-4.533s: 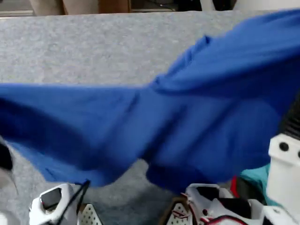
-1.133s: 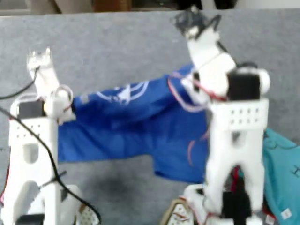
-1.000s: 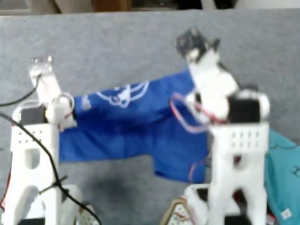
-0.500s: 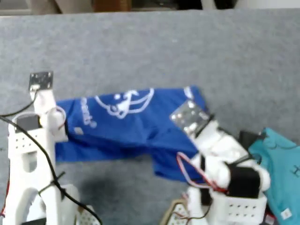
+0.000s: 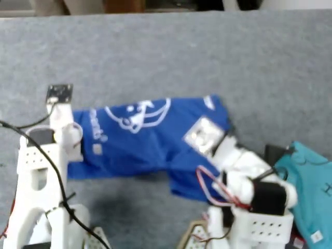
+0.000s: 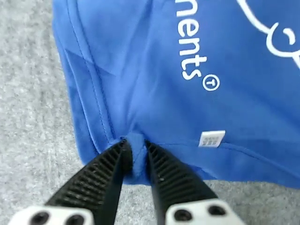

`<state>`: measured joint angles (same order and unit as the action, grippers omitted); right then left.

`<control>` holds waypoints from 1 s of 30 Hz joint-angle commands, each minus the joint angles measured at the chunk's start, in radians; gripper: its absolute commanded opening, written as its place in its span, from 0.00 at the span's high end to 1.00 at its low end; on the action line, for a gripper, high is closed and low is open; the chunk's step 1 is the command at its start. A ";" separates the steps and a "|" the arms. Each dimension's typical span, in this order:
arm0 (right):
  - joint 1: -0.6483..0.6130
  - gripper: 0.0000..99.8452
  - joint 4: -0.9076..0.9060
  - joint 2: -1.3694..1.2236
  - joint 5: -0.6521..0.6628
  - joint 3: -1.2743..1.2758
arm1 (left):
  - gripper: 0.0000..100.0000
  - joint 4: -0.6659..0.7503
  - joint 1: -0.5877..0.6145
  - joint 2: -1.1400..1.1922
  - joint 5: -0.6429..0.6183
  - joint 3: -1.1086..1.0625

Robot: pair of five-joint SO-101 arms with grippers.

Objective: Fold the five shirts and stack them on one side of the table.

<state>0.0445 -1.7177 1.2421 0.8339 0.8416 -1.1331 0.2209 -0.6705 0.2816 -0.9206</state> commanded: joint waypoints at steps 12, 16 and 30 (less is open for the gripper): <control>0.036 0.83 0.006 -0.022 0.069 -0.088 | 0.74 -0.149 0.206 -0.027 0.155 0.269; 0.033 0.93 0.089 -0.128 0.009 -0.170 | 0.85 -0.129 0.199 -0.015 0.086 0.408; -0.173 0.99 0.319 -1.087 -0.249 -0.607 | 0.98 0.192 0.066 0.371 -0.176 0.350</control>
<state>-0.0798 -1.4170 0.3061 0.6268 0.3506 -0.9597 0.2946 -0.3897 0.1128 -0.6137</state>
